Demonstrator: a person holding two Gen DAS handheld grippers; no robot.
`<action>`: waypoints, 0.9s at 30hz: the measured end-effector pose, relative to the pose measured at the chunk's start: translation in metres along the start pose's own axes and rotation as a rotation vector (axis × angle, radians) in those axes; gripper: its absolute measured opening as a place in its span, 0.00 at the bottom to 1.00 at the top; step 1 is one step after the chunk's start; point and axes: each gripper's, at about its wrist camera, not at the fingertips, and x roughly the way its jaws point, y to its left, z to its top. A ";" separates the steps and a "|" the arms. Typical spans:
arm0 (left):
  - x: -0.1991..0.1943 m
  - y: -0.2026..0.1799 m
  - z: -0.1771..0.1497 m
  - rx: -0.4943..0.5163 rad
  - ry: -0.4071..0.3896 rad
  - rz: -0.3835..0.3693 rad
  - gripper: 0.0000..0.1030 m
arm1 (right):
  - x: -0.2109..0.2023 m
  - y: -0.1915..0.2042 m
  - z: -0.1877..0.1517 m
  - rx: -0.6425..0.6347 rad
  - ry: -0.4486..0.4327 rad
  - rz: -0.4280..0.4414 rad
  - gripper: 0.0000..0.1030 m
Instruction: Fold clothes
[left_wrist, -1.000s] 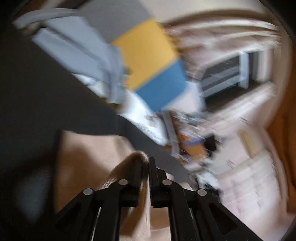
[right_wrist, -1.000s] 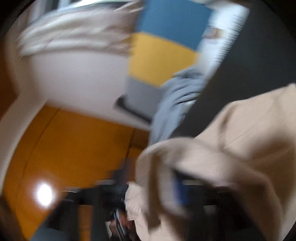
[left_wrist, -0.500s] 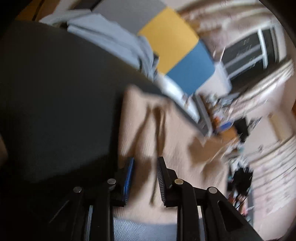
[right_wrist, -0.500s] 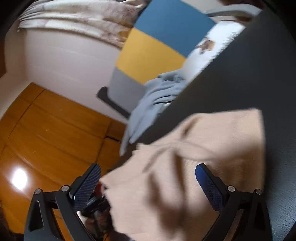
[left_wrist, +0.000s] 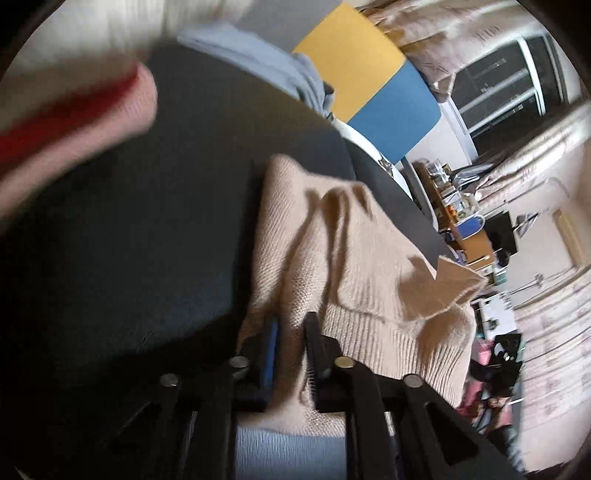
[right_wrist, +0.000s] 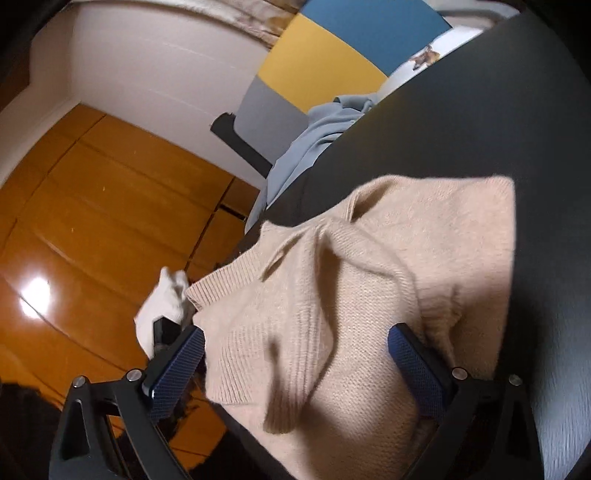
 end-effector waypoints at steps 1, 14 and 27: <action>-0.001 -0.002 0.001 -0.007 0.001 -0.026 0.23 | -0.005 0.002 -0.006 -0.006 0.000 -0.014 0.98; -0.007 -0.029 0.012 -0.080 0.030 -0.365 0.31 | 0.050 0.071 0.031 0.036 0.074 0.264 1.00; 0.076 -0.102 0.065 0.155 0.175 -0.310 0.34 | 0.108 0.029 0.076 0.067 0.068 -0.285 1.00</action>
